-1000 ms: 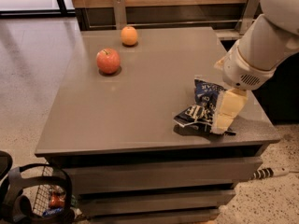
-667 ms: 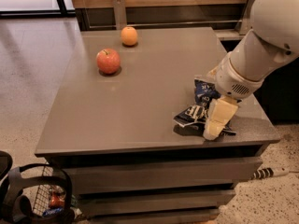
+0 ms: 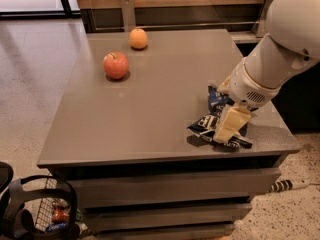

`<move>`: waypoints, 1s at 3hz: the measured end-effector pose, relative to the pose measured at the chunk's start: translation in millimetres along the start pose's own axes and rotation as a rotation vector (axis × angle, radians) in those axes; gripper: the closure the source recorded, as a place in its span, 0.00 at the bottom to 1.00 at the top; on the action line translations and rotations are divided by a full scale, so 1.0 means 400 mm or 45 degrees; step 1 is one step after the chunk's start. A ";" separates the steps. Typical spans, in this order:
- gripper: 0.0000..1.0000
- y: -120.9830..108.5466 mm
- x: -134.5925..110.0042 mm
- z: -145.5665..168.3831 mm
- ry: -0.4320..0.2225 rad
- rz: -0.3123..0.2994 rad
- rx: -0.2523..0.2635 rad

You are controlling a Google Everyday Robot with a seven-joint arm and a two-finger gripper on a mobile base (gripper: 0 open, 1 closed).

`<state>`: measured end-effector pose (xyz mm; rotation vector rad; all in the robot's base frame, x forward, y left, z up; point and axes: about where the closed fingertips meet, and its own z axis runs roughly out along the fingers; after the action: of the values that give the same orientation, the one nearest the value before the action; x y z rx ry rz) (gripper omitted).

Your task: Move blue chip bag near orange

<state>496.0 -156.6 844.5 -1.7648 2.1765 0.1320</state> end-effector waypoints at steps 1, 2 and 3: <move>0.47 0.002 -0.002 0.000 0.001 -0.002 0.000; 0.71 0.003 -0.003 0.000 0.002 -0.004 0.000; 0.94 0.005 -0.005 -0.001 0.002 -0.006 0.000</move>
Offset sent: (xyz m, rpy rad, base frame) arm -0.0005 0.0006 0.0002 -0.0009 -0.0003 0.0013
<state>494.5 -154.6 845.0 -1.7709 2.1732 0.1291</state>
